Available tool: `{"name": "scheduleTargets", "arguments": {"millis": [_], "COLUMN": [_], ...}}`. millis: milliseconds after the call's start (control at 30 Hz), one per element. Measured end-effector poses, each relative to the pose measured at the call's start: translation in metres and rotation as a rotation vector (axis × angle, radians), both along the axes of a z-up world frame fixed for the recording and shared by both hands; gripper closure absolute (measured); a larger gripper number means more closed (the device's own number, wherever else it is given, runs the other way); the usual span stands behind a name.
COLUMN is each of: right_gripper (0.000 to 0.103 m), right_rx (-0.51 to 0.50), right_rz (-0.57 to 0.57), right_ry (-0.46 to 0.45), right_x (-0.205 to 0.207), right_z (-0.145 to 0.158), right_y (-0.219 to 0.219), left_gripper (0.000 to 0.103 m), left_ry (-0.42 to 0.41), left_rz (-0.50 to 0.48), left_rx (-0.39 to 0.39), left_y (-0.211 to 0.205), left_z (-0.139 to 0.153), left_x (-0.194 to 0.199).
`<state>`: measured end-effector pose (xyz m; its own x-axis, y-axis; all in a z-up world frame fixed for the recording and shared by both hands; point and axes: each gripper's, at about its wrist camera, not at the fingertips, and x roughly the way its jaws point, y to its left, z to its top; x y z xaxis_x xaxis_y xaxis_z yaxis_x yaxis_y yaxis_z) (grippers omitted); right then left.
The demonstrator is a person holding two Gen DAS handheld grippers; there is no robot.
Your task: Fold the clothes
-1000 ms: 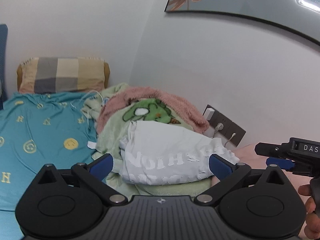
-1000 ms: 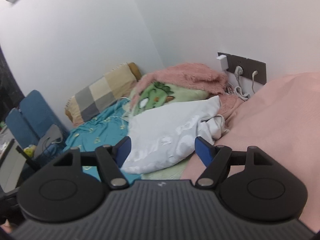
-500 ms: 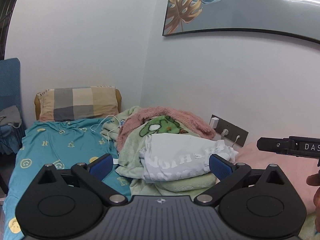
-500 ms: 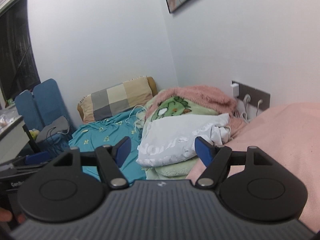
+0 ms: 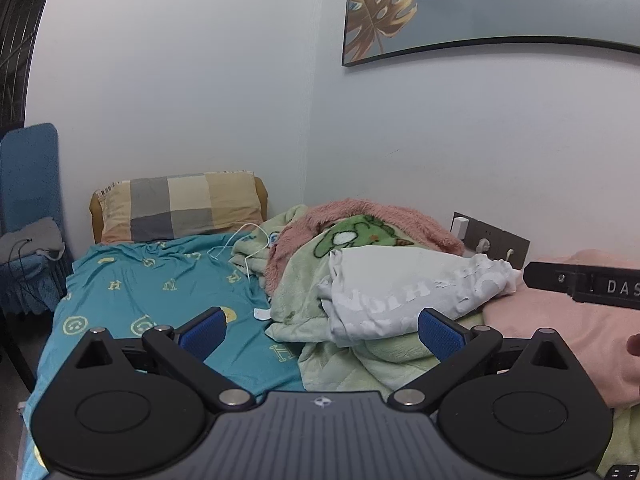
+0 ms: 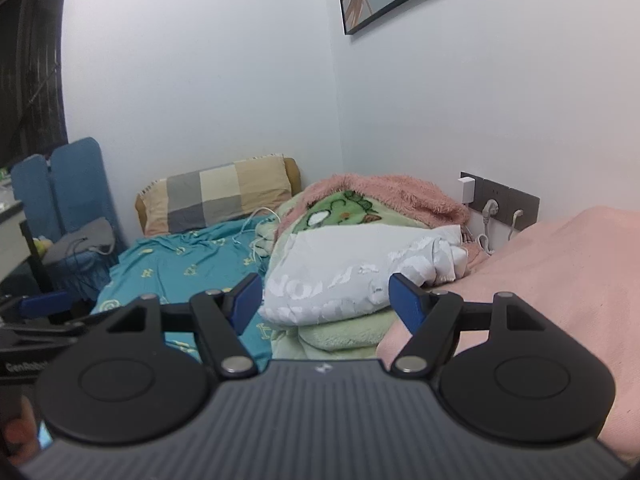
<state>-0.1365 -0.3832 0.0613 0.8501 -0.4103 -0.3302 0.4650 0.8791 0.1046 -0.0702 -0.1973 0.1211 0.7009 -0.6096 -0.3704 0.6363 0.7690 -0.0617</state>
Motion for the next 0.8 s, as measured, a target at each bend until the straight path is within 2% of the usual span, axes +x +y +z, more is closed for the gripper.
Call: {"name": "scheduleTargets", "arguments": {"millis": [133, 300, 800], "right_gripper": [0.031, 0.031, 0.031], "right_rx": [-0.009, -0.001, -0.009], "right_rz": [-0.007, -0.025, -0.041], "right_ry": [0.013, 0.016, 0.018], "right_x": [0.011, 0.020, 0.016], "right_z": [-0.011, -0.020, -0.025], "right_y": [0.005, 0.007, 0.015], "left_gripper": [0.000, 0.000, 0.000], "left_ry": [-0.005, 0.004, -0.031], "left_rz": [0.008, 0.005, 0.011], "left_rx": [0.023, 0.009, 0.007], "left_y": [0.003, 0.009, 0.014], "left_z": [-0.008, -0.009, -0.004], "left_x": [0.009, 0.014, 0.002]}}
